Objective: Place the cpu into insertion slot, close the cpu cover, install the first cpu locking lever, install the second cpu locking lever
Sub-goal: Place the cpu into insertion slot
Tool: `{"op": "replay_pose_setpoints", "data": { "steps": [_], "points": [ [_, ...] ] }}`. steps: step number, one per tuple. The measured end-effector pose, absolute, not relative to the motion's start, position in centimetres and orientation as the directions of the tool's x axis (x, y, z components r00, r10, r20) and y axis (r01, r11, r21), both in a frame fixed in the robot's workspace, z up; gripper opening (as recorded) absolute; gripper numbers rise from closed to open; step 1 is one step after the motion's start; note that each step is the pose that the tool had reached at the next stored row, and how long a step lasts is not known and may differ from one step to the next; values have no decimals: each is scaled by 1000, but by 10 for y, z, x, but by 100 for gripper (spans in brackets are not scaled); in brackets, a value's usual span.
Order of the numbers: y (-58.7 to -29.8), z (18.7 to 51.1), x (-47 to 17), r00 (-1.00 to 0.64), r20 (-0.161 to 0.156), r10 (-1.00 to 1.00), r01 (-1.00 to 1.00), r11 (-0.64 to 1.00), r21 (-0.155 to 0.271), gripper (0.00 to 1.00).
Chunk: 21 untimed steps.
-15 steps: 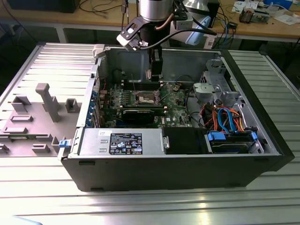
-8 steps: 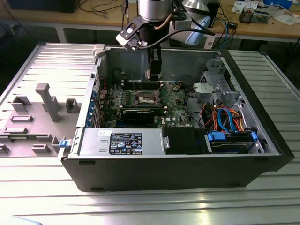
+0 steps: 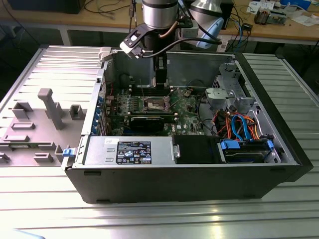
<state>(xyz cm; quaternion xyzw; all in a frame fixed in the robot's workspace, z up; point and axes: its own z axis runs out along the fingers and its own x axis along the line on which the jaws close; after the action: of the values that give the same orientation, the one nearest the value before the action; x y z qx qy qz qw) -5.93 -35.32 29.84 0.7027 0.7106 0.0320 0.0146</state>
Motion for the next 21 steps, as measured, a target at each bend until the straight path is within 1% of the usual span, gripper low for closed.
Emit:
{"op": "replay_pose_setpoints", "data": {
  "steps": [5,21],
  "points": [
    [-353,294,-62,-1,24,1000,998,0,66,55],
    [-353,292,-63,-1,25,1000,998,-1,66,55]
  ]
}}
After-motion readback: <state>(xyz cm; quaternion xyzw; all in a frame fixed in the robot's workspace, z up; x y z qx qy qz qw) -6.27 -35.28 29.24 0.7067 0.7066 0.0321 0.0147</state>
